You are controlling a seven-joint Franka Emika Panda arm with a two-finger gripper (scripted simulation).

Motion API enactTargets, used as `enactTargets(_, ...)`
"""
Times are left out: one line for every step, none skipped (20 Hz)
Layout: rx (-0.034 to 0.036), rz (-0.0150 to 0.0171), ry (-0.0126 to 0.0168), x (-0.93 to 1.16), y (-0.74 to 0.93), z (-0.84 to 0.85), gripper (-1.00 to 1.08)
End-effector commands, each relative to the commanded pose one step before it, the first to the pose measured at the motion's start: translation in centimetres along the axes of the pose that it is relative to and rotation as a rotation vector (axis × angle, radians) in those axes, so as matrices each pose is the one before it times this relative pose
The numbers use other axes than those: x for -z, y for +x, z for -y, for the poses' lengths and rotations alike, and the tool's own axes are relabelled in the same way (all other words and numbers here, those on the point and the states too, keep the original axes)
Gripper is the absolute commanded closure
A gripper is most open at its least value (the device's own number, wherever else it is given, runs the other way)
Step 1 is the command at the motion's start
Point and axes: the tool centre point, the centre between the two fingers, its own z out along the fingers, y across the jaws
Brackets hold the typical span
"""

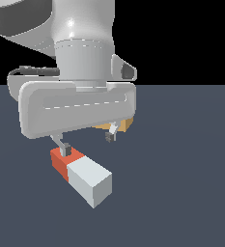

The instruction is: Insert the peg into the horizontal hole in a box.

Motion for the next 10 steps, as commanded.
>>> enactTargets(0.05080,0.00025,-0.00311,-0.430,-0.528,0.389,-0.92)
enactTargets(0.01732,0.00001,-0.00097,-0.152,-0.189,0.137,-0.92)
enactTargets(0.01626,0.00001,-0.00090,-0.143,-0.179,0.127,-0.92)
enactTargets(0.01520,0.00001,-0.00084,-0.134,-0.170,0.118,-0.92)
enactTargets(0.01418,0.00000,-0.00078,-0.125,-0.159,0.109,-0.92)
enactTargets(0.01314,0.00000,-0.00072,-0.116,-0.147,0.100,-0.92)
enactTargets(0.01202,0.00000,-0.00066,-0.106,-0.136,0.092,-0.92)
enactTargets(0.01092,0.00000,-0.00060,-0.096,-0.123,0.083,-0.92)
enactTargets(0.00982,0.00000,-0.00053,-0.087,-0.111,0.074,-0.92)
enactTargets(0.00867,0.00000,-0.00047,-0.077,-0.100,0.067,-0.92)
